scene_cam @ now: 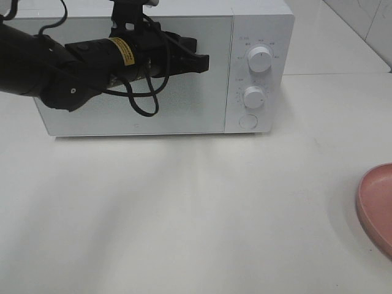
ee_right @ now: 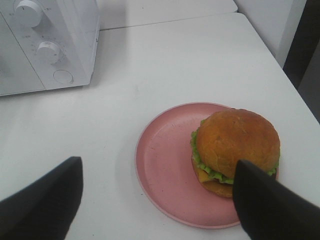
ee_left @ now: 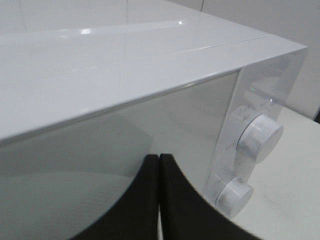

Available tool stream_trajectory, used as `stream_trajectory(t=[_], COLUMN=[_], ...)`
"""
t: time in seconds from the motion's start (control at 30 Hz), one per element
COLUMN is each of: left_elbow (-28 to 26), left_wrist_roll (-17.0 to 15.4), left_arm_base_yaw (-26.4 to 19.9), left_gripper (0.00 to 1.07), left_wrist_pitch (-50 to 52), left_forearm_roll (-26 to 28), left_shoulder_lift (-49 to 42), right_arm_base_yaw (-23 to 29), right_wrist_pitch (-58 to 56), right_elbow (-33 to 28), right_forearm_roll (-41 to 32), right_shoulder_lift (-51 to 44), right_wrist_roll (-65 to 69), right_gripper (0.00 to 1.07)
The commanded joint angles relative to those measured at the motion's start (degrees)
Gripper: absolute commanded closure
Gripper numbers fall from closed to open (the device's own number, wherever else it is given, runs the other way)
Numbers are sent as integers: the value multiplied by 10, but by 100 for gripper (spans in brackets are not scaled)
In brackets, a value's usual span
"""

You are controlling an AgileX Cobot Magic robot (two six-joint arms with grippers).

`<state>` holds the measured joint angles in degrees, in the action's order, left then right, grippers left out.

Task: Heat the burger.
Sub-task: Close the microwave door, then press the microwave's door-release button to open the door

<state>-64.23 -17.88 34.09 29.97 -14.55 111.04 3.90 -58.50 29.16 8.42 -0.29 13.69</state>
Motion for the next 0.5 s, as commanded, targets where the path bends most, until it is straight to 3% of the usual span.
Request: stream_trajectory(t=[0.03, 0.13, 0.17, 0.2, 0.23, 0.27, 0.3, 0.37, 0.4, 0.43, 0.5], left_elbow=[12, 14, 14, 14, 14, 14, 14, 14, 14, 14, 14], left_wrist_roll=[-6, -5, -4, -4, -4, -4, -4, -4, -4, -4, -5], left_arm_base_yaw=[22, 38, 48, 68, 68, 77, 77, 111, 111, 119, 129], left_gripper=[107, 107, 103, 91, 91, 80, 80, 22, 22, 11, 5], left_wrist_pitch=[-129, -197, -234, -308, -308, -341, -341, -436, -436, -457, -494], left_forearm_roll=[22, 22, 22, 22, 22, 22, 22, 22, 22, 23, 23], left_shoulder_lift=[-46, -64, -73, -89, -89, -97, -97, -121, -121, -121, -127], right_arm_base_yaw=[-3, -3, -3, -3, -3, -3, -3, -3, -3, -3, -3], right_wrist_pitch=[7, 7, 7, 7, 7, 7, 7, 7, 7, 7, 7], right_elbow=[0, 0, 0, 0, 0, 0, 0, 0, 0, 0, 0], right_forearm_roll=[2, 2, 2, 2, 2, 2, 2, 2, 2, 2, 2], right_shoulder_lift=[-14, -14, -14, -14, -14, -14, -14, -14, -14, -14, -14], right_wrist_roll=[-4, -4, -4, -4, -4, -4, -4, -4, -4, -4, -4], right_gripper=[31, 31, 31, 31, 31, 31, 31, 31, 31, 31, 31])
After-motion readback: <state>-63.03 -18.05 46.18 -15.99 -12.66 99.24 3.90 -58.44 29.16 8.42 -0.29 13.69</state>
